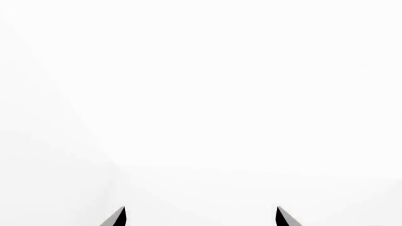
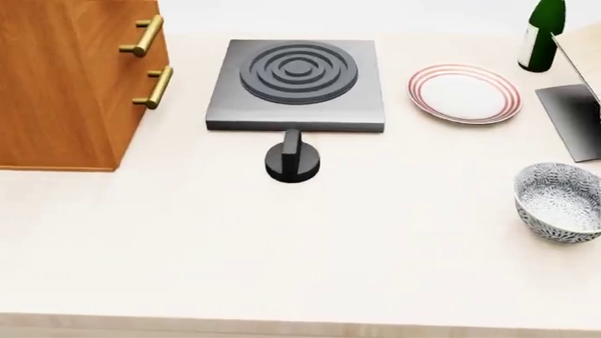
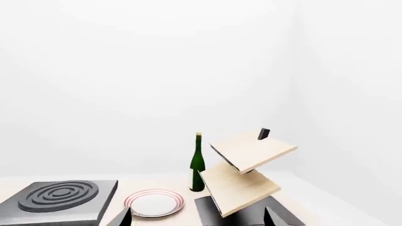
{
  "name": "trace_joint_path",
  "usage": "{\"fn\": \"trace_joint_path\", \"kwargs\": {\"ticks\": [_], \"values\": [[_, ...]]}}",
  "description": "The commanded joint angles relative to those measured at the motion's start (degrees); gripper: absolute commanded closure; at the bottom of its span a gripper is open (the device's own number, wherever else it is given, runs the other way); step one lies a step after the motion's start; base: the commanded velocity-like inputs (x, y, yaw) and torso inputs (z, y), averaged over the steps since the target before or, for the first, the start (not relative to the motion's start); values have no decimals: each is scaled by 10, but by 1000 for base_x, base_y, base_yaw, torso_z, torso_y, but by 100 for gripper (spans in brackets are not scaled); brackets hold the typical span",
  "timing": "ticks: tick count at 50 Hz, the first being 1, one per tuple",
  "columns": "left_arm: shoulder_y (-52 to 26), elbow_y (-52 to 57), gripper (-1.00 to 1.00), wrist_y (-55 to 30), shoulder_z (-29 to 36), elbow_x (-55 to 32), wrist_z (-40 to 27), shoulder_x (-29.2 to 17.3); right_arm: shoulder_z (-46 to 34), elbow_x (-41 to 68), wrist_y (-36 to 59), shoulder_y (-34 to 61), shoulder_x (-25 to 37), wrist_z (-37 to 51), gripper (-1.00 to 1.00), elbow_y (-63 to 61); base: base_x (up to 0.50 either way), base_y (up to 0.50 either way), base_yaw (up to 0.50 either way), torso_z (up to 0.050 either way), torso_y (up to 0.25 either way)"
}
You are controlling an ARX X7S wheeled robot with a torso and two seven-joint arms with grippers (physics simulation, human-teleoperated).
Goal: Put the bowl on the stove.
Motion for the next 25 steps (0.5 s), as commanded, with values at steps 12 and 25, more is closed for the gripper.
{"fn": "trace_joint_path", "kwargs": {"ticks": [12,25], "values": [[-1,1,-100,-6,6,5,-6,-6,-15,-7,0,1,0,4,-100,6,0,333,0,0,0],[-1,2,-100,-8,7,6,-10,-10,-43,-43,-22,-12,2,-3,-100,6,0,0,0,0,0]]}}
